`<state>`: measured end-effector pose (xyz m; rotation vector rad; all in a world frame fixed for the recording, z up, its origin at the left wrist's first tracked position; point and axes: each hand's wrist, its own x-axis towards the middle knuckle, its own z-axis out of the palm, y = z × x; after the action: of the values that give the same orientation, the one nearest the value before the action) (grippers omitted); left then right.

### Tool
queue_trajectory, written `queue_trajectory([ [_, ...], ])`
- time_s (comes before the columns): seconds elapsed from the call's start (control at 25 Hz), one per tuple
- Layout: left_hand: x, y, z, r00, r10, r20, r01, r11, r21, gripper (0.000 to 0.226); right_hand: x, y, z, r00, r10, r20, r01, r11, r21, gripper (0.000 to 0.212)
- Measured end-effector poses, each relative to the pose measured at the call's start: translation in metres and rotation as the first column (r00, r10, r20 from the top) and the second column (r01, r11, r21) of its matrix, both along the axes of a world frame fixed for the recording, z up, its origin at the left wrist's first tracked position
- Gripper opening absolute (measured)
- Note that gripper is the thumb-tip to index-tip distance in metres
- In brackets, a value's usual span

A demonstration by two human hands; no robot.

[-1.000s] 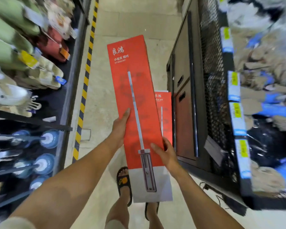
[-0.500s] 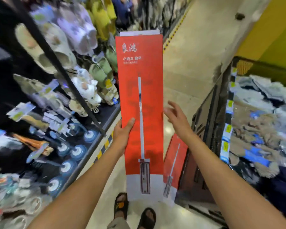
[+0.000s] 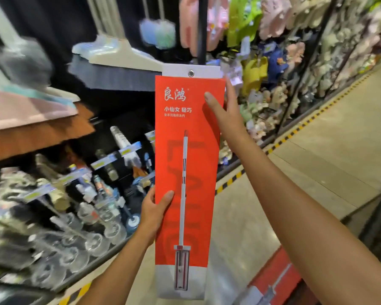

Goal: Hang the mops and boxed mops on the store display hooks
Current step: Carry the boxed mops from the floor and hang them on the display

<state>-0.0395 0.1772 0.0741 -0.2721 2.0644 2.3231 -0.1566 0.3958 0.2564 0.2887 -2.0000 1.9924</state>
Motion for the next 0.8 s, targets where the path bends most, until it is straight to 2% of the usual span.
queue_trajectory([
  [0.2,0.095,-0.108,0.011,0.980,0.198,-0.033,-0.198,0.980,0.011,0.080,0.063,-0.137,0.014,0.983,0.158,-0.089,-0.154,0.987,0.047,0.084],
  [0.44,0.251,-0.223,0.025,0.930,0.354,-0.095,-0.357,0.934,-0.019,0.070,0.193,-0.278,0.028,0.936,0.323,-0.141,-0.320,0.946,0.045,0.087],
  [0.6,0.354,-0.300,0.041,0.860,0.492,-0.137,-0.499,0.866,-0.021,0.077,0.274,-0.380,0.044,0.866,0.457,-0.203,-0.454,0.889,0.063,0.083],
  [0.8,0.457,-0.381,0.053,0.733,0.661,-0.161,-0.672,0.740,-0.022,0.064,0.357,-0.503,0.061,0.752,0.626,-0.207,-0.627,0.776,0.068,0.083],
])
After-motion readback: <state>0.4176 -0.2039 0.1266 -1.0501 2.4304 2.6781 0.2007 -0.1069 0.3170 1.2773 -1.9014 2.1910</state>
